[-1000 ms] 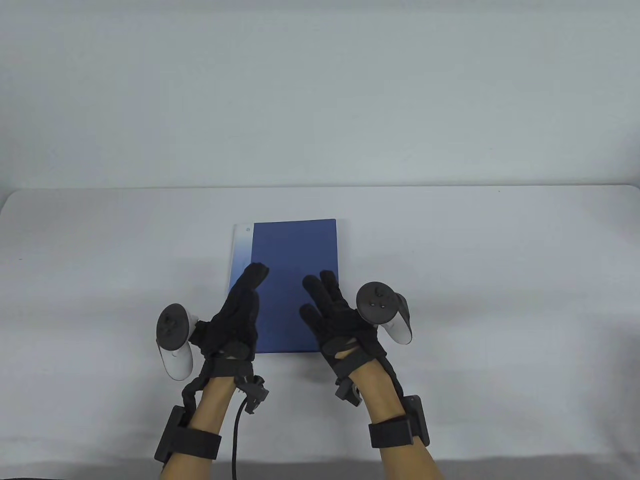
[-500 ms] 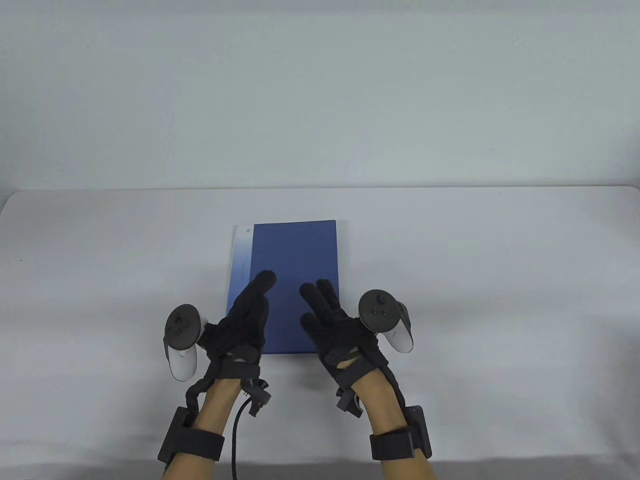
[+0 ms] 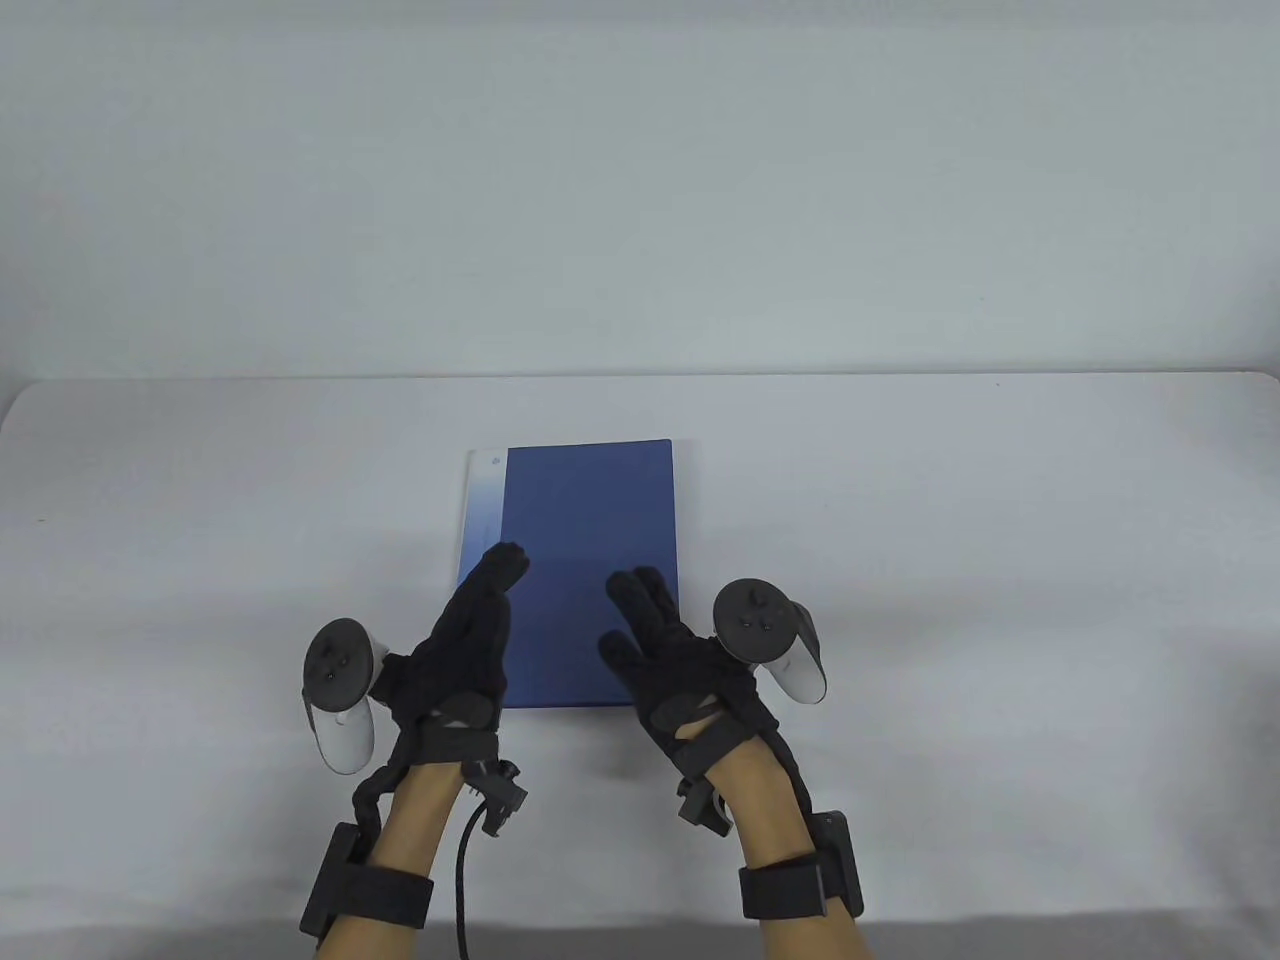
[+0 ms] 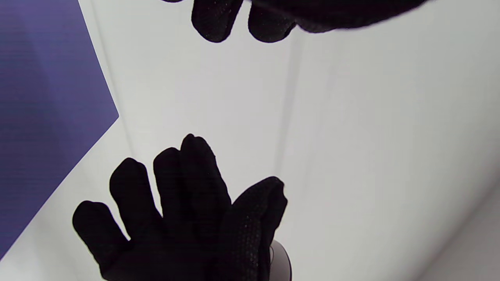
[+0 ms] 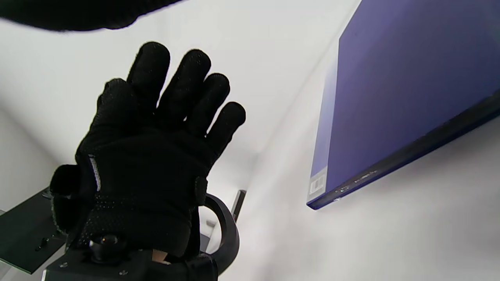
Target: Insert newspapers into folder
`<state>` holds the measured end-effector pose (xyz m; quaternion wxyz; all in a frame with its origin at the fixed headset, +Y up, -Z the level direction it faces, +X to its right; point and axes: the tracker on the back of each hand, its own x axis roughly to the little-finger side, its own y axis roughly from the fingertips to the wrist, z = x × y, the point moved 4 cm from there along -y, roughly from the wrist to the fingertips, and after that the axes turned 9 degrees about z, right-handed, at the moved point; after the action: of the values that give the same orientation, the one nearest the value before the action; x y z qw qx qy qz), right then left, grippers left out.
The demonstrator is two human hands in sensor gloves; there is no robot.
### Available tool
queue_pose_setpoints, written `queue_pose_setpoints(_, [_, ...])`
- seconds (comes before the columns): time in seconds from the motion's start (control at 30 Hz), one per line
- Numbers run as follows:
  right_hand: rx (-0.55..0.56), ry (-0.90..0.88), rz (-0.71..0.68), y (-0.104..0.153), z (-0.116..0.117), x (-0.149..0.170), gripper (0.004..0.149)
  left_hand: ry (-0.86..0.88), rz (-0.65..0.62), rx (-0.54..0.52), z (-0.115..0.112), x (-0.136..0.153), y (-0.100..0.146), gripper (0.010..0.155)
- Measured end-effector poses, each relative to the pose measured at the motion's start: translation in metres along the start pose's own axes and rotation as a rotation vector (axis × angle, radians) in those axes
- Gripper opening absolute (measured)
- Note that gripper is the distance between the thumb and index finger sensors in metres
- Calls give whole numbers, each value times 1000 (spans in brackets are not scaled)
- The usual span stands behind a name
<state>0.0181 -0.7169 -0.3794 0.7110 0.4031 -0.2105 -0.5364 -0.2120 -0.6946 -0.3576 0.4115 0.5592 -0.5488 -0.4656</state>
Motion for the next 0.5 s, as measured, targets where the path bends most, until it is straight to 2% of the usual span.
queue_pose_setpoints(0.3, [-46,25,101,-5,-4,21,91,20,121,25,-3,22,-10,64])
queue_pose_setpoints(0.5, [-45,12,92,-4,-3,18,92,-49,81,12,-4,12,-6,63])
